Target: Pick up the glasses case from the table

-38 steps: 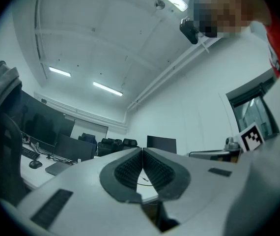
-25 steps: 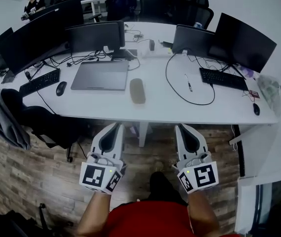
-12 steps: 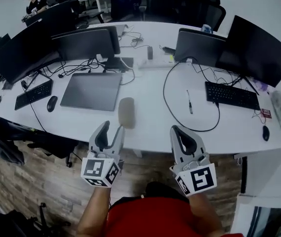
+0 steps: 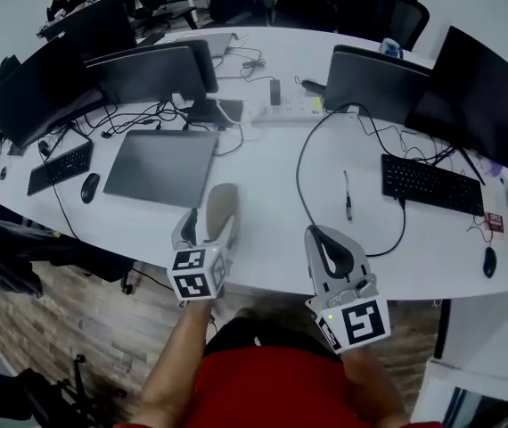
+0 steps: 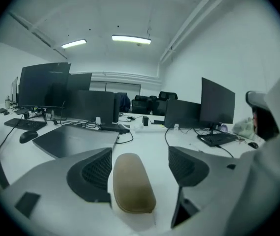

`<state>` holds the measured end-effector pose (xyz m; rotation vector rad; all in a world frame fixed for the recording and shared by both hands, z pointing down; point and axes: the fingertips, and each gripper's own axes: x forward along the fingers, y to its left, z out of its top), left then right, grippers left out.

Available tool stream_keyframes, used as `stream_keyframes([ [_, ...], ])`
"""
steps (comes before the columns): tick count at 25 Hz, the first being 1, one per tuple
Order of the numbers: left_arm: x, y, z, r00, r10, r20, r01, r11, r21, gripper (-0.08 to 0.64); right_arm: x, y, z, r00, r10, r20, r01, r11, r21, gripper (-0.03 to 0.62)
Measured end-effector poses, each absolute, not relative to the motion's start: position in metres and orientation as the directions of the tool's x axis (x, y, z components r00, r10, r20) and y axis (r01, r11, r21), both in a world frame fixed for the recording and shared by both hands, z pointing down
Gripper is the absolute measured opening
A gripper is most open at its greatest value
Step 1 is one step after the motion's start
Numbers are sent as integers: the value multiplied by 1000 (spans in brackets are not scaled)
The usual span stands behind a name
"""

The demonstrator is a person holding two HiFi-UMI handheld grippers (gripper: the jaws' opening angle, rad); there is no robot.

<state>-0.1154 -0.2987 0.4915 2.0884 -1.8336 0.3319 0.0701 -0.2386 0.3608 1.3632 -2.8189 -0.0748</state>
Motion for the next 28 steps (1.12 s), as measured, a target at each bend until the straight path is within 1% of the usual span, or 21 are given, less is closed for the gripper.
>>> stream_keyframes([
  [4, -115, -319, 529, 133, -857, 497, -990, -95, 102, 351, 74, -249, 368, -608, -794, 11, -793, 607, 46, 5],
  [7, -123, -331, 556, 99, -820, 564, -995, -74, 67, 371, 77, -256, 371, -593, -805, 26, -804, 593, 41, 5],
  [11, -128, -342, 581, 61, -769, 636, -998, -46, 41, 388, 82, -264, 376, -573, -818, 42, -818, 575, 33, 5],
  [15, -126, -346, 599, 71, -718, 693, -997, -47, 53, 393, 82, -271, 382, -558, -828, 56, -828, 560, 20, 5],
  [20, -123, -348, 607, 85, -689, 719, -996, -58, 63, 396, 80, -272, 388, -549, -833, 69, -835, 551, 8, 5],
  [28, -124, -350, 604, 112, -712, 693, -994, -80, 78, 394, 74, -273, 392, -535, -841, 75, -844, 536, -8, 5],
])
